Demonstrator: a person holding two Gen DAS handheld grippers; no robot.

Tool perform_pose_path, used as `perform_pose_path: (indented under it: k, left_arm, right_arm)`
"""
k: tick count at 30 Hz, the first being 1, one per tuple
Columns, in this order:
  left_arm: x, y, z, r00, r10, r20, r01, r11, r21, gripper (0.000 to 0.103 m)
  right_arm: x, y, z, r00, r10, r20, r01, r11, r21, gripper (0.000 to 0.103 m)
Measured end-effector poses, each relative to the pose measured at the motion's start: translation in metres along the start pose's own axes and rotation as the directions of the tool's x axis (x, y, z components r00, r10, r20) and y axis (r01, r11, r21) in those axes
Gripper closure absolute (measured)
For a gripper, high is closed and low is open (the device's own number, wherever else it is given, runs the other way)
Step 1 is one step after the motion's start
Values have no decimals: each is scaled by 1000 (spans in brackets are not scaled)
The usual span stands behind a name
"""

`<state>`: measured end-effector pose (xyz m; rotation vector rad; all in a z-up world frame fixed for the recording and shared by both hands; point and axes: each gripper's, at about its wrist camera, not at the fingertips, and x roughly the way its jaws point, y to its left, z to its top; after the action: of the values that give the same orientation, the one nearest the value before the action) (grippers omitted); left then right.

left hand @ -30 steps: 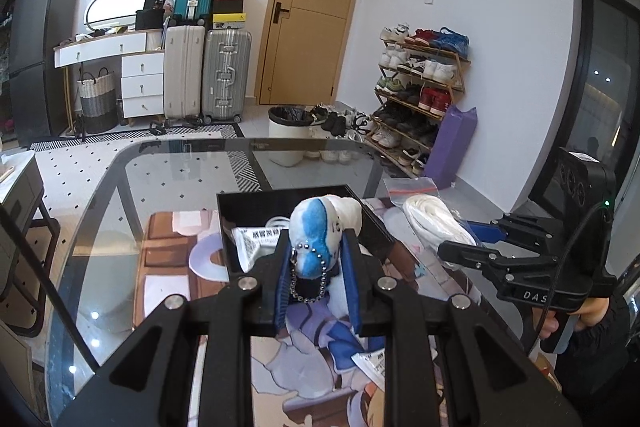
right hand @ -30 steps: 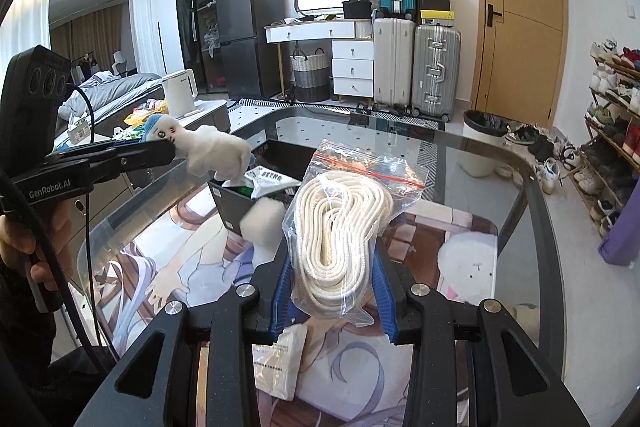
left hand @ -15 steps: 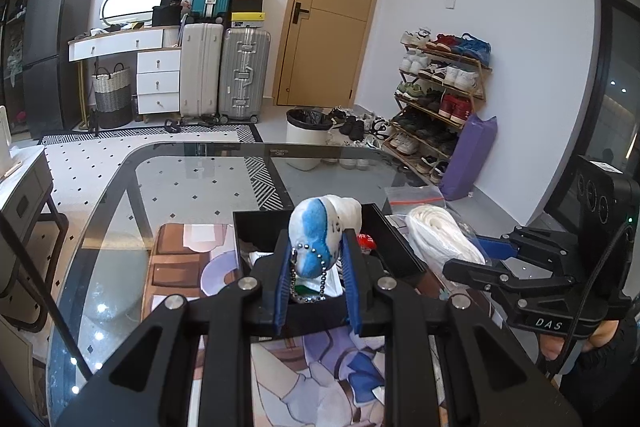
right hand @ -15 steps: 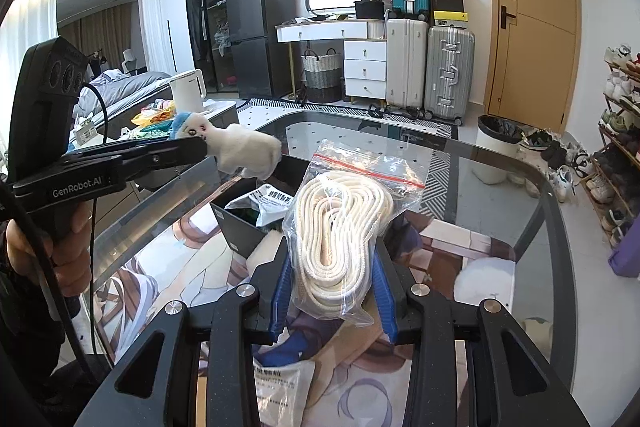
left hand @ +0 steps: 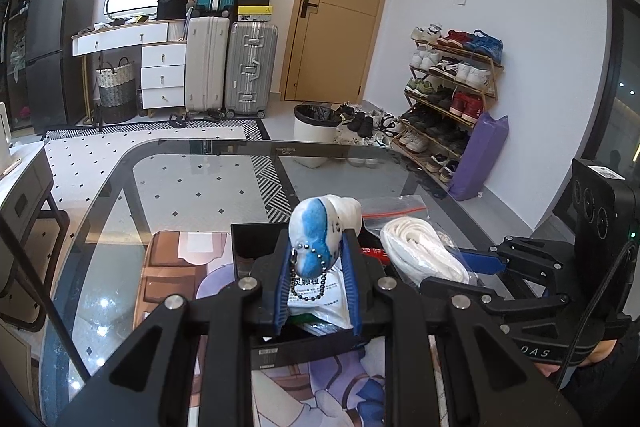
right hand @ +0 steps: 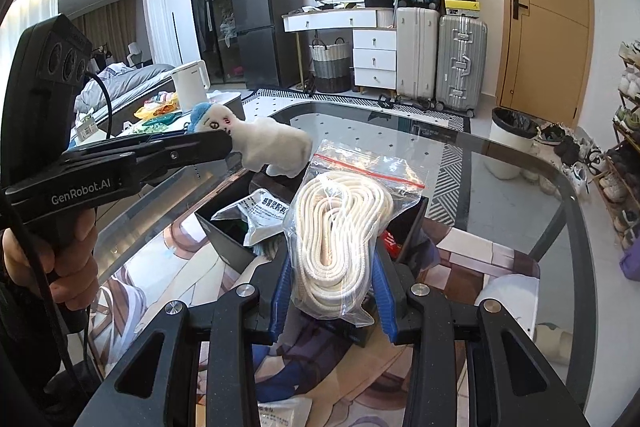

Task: Organize soft objects
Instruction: 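Carry the plush toy with the left tool and rope bag with the right tool over the black box, then open both tools to drop the rope bag and plush toy into the black box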

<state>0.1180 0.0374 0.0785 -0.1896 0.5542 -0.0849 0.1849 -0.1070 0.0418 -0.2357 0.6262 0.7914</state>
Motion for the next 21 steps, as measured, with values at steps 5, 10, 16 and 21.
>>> perform_pose_path:
  k: [5,10,16,21]
  left_arm:
    - [10,2,0,1000,16,-11,-16,1000,-4,82]
    - [20,6,-1,999,29,-23,-29,1000,-1,82]
    - [32,8,-4,998,40,-46,-39,999,8,82]
    - [39,7,-7,997,43,-62,-42,999,25,82]
  right_arm:
    - [11,-3,3,1000,-4,-12,4,1000,-10,66]
    - [21,-2,6,1000,-14,-24,13,1000,-21,66]
    - [30,-4,7,999,-25,-39,24,1000,-20,66]
    - [31,-9,7,999,-23,-38,23,1000,-8,60]
